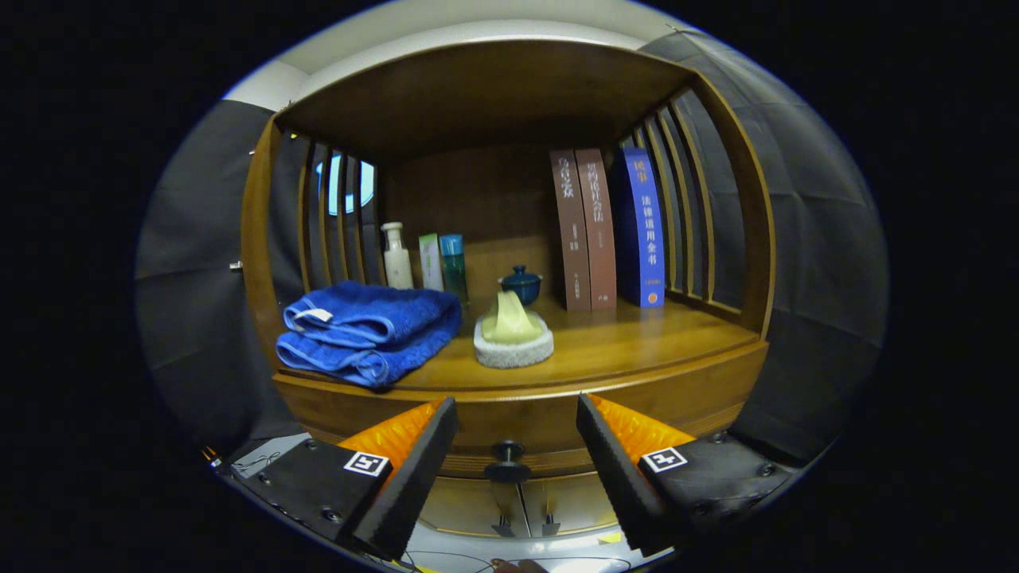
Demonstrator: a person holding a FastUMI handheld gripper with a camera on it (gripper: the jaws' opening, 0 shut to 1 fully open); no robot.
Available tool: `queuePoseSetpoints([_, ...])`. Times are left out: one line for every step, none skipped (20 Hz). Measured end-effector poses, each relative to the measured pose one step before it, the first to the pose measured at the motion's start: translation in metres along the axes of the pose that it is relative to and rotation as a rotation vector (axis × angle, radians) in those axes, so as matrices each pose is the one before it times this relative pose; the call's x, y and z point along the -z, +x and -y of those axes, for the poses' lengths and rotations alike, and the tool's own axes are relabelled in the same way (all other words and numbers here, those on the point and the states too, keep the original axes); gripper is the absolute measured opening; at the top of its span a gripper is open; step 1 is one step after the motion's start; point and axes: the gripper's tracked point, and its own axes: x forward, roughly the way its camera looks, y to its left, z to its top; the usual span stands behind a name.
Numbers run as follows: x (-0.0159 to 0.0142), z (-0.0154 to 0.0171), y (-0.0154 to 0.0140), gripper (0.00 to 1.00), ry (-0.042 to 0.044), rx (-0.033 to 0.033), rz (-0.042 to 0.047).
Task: Pull open the drawer, take out the items inside it, and place them on the countertop above the cabinet.
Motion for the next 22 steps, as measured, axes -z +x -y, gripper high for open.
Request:
queuePoseSetpoints([-0.00987, -0.0025, -0.00626, 0.99, -0.00291, -0.00527, 0.01088])
queuePoseSetpoints([-0.0096, -0.001, -0.00753, 0.99, -0.00367, -0.00195, 0.00908])
queuePoseSetpoints([-0.00901, -0.00145, -0.00601, 0.99, -0.00175, 0.0, 0.00749])
queuePoseSetpoints([-0.00929, 0.00031, -0.00628, 0.99, -0.0004, -0.00063, 0.00776])
queuePoseSetpoints([-0.00954, -0.00128, -0.00716, 0.99, -0.0008, -0.00147, 0.00697])
queuePoseSetpoints([-0.00852, -0.00086, -0.00738, 0.99, -0.00414, -0.00132, 0.00433])
queuePoseSetpoints([-0.00738, -0.00081, -0.00643, 0.99, -0.00585, -0.00312, 0.00174])
queuePoseSetpoints([-0.01051, -0.00249, -0.00855, 0.99, -0.00384, -0.00808, 0.01042])
queuePoseSetpoints([-0.01161, -0.00279, -0.00818, 0.99, -0.00361, -0.00823, 0.01374])
queuePoseSetpoints([-0.01035, -0.00157, -0.00779, 0.99, -0.00466, -0.00796, 0.01007])
queuePoseSetpoints([-0.00827, -0.0031, -0.00659, 0.99, -0.00601, -0.00892, 0.00475])
queuePoseSetpoints([-0.00682, -0.00262, -0.0055, 0.99, -0.0065, -0.00824, 0.00068])
queuePoseSetpoints([-0.00689, -0.00223, -0.00561, 0.99, -0.00512, -0.00562, 0.00198])
queuePoseSetpoints([-0.00652, -0.0018, -0.00456, 0.99, -0.00414, -0.00471, 0.0017])
queuePoseSetpoints([-0.0069, -0.00158, -0.00511, 0.99, -0.0025, -0.00375, 0.0072])
queuePoseSetpoints([-0.00591, -0.0006, -0.00425, 0.99, -0.00302, -0.0026, 0.0075])
queuePoseSetpoints([-0.00469, -0.00022, -0.00388, 0.99, -0.00027, -0.00137, 0.00533])
queuePoseSetpoints([-0.00384, 0.00208, -0.00351, 0.99, 0.00289, 0.00112, 0.00335])
queuePoseSetpoints([-0.00268, 0.00119, -0.00289, 0.99, 0.00518, -0.00095, 0.00306])
queuePoseSetpoints([-0.00157, 0.001, -0.00227, 0.99, 0.00412, -0.00261, 0.00216])
queuePoseSetpoints([-0.00133, -0.00093, -0.00142, 0.99, 0.00284, -0.0056, 0.00321])
queuePoseSetpoints([0.00019, -0.001, -0.00067, 0.99, -0.00014, -0.00576, 0.00069])
